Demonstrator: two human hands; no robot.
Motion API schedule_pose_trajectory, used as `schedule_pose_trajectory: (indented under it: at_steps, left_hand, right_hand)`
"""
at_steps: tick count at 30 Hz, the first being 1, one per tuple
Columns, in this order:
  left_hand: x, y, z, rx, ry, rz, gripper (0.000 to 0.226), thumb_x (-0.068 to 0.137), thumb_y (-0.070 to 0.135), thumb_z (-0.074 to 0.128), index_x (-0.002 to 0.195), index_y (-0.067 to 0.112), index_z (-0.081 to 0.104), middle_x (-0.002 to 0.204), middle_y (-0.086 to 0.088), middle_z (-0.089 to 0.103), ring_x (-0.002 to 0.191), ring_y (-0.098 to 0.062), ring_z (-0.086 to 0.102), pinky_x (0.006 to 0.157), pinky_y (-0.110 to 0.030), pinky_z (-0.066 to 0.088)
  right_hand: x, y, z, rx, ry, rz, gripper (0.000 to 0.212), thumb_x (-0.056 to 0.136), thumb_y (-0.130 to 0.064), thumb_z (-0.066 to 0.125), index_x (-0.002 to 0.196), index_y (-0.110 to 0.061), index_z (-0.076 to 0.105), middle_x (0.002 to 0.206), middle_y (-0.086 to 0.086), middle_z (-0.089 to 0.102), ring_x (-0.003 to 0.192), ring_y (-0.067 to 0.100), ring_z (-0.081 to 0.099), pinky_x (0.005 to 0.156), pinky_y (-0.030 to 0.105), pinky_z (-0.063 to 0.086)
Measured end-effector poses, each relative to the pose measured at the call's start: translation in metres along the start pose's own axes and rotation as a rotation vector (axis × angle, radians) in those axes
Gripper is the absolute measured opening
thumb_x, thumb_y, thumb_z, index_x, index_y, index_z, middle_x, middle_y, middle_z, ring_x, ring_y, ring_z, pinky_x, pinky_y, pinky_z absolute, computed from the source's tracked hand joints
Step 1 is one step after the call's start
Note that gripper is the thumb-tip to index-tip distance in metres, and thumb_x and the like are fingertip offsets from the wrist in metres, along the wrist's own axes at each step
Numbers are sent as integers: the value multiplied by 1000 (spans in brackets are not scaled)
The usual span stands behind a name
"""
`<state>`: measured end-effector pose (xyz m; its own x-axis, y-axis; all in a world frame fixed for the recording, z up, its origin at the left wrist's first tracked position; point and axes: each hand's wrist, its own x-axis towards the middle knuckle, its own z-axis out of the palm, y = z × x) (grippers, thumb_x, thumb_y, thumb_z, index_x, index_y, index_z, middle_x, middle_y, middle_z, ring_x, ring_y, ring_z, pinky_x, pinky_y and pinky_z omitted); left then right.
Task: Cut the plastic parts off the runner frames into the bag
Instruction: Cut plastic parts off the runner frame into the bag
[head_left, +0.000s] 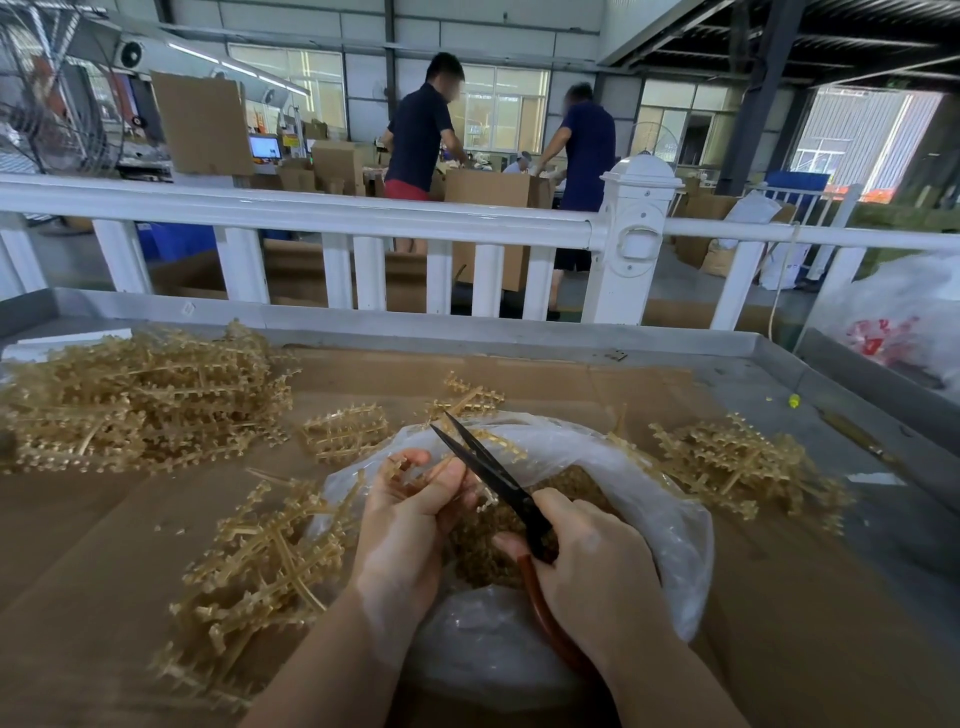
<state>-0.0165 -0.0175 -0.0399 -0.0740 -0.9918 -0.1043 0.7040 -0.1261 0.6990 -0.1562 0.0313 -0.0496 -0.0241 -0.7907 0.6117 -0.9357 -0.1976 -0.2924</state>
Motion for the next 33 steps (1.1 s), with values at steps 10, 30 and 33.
schedule_pose_trajectory:
  at_steps: [10, 30, 33]
  left_hand:
    - [-1, 0, -3, -3, -25, 6, 32, 63, 0, 68, 89, 14, 55, 70, -10, 68, 58, -16, 65, 55, -24, 57]
    - [-2, 1, 2, 88, -109, -19, 48, 65, 3, 67, 113, 7, 63, 86, -14, 73, 71, -22, 72, 57, -25, 56]
    - [0, -1, 3, 50, -81, -27, 42, 64, 1, 65, 105, 11, 65, 78, -11, 73, 61, -17, 70, 51, -23, 54]
  right_hand:
    - [-2, 0, 0, 12, -1, 17, 26, 76, -47, 73, 84, -24, 63, 61, -8, 59, 54, 10, 57, 51, 16, 35]
    - [-3, 3, 0, 43, 27, 36, 18, 75, -34, 76, 87, -24, 67, 64, -8, 62, 59, 13, 59, 53, 25, 47]
    - [-3, 3, -1, 66, 44, 52, 18, 76, -35, 75, 90, -25, 68, 67, -9, 63, 63, 12, 60, 56, 26, 48]
